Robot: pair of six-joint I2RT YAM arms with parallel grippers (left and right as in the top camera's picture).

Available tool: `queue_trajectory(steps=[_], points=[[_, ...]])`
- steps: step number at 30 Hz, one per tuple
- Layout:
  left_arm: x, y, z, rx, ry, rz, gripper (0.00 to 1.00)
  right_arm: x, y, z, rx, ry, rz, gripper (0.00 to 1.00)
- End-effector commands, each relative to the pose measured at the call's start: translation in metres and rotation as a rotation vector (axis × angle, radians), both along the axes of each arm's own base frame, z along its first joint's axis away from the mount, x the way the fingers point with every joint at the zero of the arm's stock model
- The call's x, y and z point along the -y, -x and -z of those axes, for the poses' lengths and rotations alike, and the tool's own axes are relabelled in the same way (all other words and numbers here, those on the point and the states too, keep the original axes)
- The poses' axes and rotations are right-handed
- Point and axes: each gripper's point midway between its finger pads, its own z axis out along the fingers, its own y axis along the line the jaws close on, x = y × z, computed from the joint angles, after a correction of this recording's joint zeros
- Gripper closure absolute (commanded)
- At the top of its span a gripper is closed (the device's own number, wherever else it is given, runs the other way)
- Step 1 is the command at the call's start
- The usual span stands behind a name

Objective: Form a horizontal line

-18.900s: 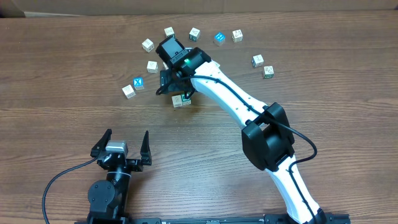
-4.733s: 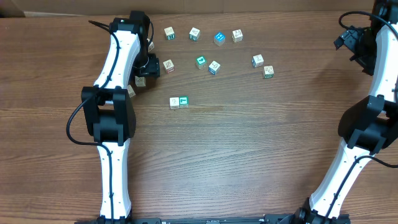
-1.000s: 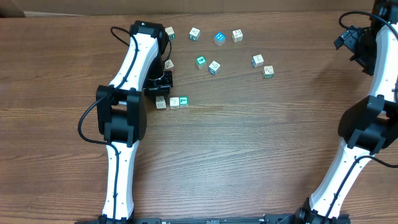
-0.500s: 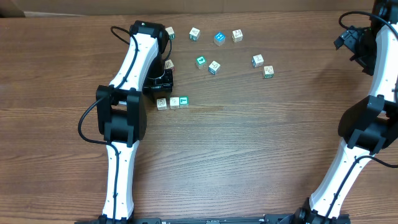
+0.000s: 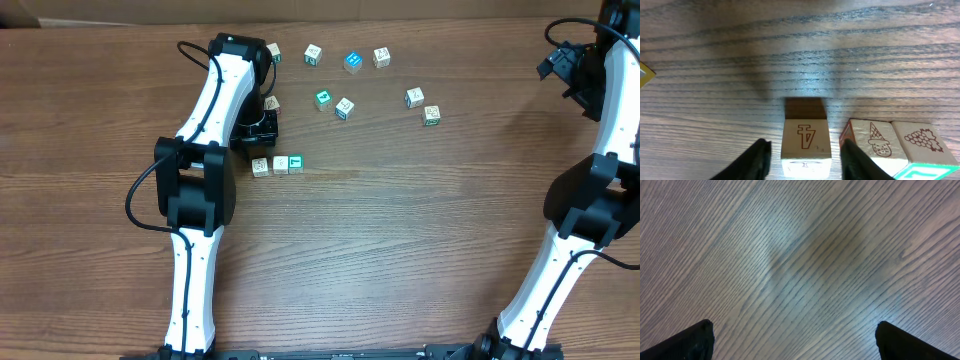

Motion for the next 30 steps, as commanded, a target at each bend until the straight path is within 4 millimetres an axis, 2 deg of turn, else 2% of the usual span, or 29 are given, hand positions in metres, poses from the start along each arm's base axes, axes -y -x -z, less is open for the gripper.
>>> queue_trajectory(steps=[1, 11, 15, 16, 21, 30], points=[[-0.004, -0.001, 0.009, -0.009, -0.021, -0.004, 0.64, 0.002, 0.001, -0.007, 0.014, 0.008, 0.001, 0.00], [-0.016, -0.011, 0.011, 0.032, -0.047, -0.033, 0.64, 0.002, 0.001, -0.007, 0.013, 0.007, 0.001, 0.00], [-0.025, -0.012, 0.011, 0.033, -0.075, -0.093, 0.84, 0.002, 0.001, -0.007, 0.013, 0.007, 0.001, 0.00], [-0.026, -0.012, 0.011, 0.031, -0.076, -0.098, 0.86, 0.002, 0.001, -0.007, 0.014, 0.008, 0.001, 0.00], [-0.029, -0.002, 0.008, -0.011, -0.085, -0.098, 0.91, 0.002, 0.001, -0.007, 0.014, 0.008, 0.001, 0.00], [-0.037, 0.014, 0.002, -0.075, -0.135, -0.082, 0.93, 0.002, 0.001, -0.007, 0.013, 0.007, 0.001, 0.00]])
